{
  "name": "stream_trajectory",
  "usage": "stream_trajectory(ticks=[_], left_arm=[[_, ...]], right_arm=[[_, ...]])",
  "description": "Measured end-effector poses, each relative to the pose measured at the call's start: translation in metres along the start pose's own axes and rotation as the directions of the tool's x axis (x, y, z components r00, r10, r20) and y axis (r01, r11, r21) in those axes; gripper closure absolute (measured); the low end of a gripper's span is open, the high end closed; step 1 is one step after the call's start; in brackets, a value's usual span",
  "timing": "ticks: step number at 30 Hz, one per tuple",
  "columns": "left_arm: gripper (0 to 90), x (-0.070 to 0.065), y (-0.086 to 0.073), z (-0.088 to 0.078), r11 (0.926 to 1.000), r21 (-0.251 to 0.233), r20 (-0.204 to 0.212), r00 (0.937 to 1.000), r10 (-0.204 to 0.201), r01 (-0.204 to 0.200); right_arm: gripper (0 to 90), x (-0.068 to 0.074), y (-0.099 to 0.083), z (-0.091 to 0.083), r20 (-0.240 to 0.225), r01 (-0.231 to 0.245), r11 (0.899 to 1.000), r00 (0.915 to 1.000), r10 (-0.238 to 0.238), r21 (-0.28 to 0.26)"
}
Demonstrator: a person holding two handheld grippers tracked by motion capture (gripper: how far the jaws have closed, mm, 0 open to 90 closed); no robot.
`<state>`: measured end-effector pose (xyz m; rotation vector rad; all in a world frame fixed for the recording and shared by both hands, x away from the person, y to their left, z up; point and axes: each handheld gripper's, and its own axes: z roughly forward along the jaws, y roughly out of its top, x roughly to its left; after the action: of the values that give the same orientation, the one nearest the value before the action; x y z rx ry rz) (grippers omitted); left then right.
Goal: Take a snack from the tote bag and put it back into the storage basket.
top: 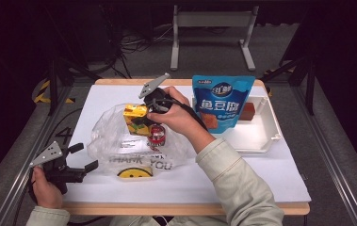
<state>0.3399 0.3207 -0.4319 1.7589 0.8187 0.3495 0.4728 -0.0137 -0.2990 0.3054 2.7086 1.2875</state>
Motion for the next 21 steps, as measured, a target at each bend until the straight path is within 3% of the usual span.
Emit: stream_trajectory(ticks=[21], left_arm=[[1.1,-0.002,0.001,0.005,0.9999,0.011,0.007,0.9999,0.008,-0.008]], right_arm=[[48.9,0.002,-0.013,-0.06,0.044,0.003,1.0,0.999,-0.003,-0.003]])
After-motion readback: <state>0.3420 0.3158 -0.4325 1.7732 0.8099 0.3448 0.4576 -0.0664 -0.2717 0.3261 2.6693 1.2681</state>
